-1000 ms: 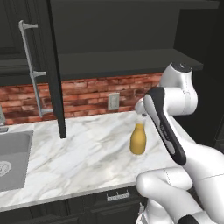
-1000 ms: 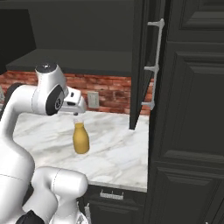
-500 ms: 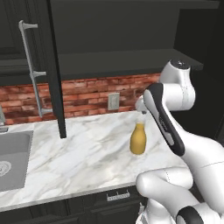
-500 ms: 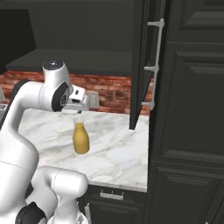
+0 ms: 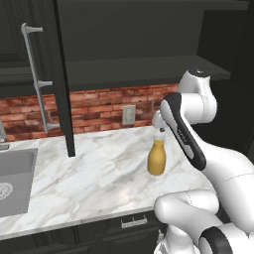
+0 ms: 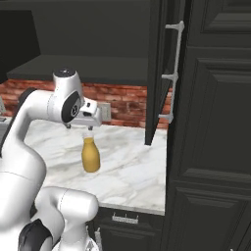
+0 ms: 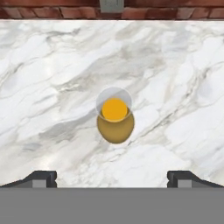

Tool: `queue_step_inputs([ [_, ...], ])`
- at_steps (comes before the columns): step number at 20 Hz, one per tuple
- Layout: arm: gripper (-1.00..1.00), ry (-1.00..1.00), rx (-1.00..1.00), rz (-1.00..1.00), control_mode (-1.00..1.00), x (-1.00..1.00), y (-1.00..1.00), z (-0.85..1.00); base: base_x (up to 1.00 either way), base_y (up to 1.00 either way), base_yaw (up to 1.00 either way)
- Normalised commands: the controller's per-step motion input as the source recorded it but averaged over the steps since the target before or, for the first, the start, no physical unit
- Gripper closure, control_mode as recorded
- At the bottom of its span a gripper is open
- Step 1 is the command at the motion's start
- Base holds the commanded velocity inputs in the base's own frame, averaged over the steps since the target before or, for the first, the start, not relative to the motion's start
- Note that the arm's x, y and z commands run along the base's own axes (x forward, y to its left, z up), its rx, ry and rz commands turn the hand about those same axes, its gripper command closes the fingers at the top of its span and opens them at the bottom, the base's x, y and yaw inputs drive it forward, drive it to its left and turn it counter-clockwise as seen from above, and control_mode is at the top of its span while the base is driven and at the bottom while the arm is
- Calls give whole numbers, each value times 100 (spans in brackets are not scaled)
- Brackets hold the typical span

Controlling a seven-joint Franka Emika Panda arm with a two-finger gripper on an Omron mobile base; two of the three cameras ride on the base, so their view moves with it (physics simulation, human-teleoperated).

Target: There is a tray on the dining counter. Grab the cup, mug, and pitcher and place them on the tray. The pitcher may be placed next to the tray if it cannot fit the tray.

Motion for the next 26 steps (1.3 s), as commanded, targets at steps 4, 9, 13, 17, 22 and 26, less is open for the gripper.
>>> queue_step_inputs([
  [4, -100, 3, 0, 0, -100, 15, 0, -17, 0, 0, 0],
  [9, -100, 5, 0, 0, -100, 13, 0, -10, 0, 0, 0],
  [13, -100, 9, 0, 0, -100, 8, 0, -13, 0, 0, 0],
  [17, -100, 7, 0, 0, -100, 9, 0, -12, 0, 0, 0],
  [22, -100, 2, 0, 0, -100, 9, 0, -17, 0, 0, 0],
  [26, -100, 0, 0, 0, -100, 14, 0, -16, 0, 0, 0],
])
